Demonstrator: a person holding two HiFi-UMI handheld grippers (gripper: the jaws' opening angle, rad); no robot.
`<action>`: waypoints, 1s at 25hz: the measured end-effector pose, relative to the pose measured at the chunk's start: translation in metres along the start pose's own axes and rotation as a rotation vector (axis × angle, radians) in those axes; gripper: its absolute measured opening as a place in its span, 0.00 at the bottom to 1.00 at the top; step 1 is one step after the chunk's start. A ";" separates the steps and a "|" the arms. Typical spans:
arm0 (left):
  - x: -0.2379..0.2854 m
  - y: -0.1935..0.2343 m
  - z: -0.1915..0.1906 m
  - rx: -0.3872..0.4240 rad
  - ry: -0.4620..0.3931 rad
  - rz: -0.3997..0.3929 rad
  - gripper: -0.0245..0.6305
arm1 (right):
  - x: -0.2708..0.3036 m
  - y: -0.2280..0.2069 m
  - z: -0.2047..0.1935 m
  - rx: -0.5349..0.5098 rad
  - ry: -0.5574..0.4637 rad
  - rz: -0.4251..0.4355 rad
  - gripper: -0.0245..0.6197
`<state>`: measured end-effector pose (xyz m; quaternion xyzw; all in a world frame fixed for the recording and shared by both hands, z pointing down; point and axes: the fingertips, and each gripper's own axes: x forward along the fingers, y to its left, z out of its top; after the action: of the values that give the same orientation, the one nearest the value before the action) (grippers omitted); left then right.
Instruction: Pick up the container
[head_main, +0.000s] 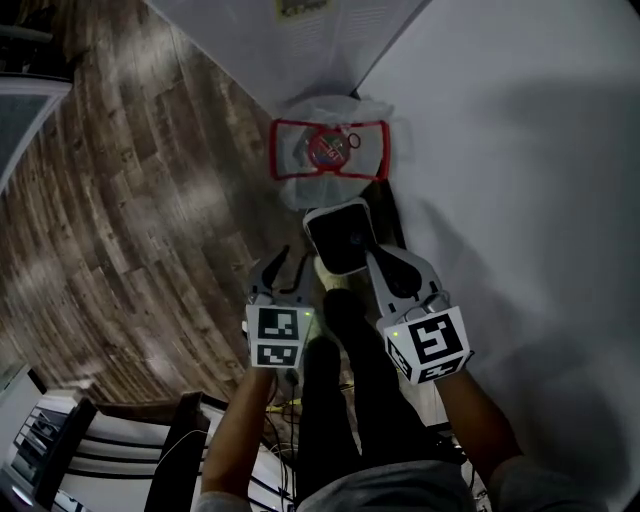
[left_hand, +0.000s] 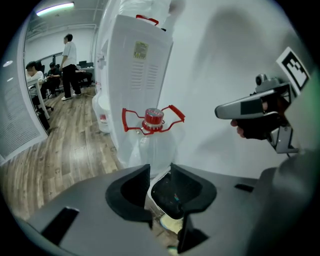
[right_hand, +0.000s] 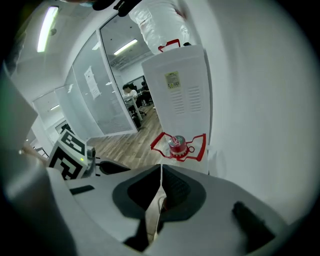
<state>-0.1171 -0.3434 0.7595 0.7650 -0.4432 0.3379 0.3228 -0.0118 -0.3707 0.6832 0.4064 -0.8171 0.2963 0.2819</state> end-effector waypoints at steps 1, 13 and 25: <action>0.012 0.002 -0.005 0.005 0.008 0.000 0.24 | 0.005 -0.002 -0.005 -0.002 0.002 0.002 0.08; 0.152 0.030 -0.098 0.136 0.202 -0.062 0.31 | 0.041 -0.011 -0.037 -0.029 -0.163 -0.006 0.08; 0.209 0.029 -0.131 0.231 0.263 -0.103 0.31 | 0.042 -0.014 -0.056 0.008 -0.242 -0.002 0.08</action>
<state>-0.0947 -0.3470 1.0069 0.7678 -0.3159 0.4666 0.3050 -0.0090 -0.3587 0.7539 0.4414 -0.8434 0.2481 0.1797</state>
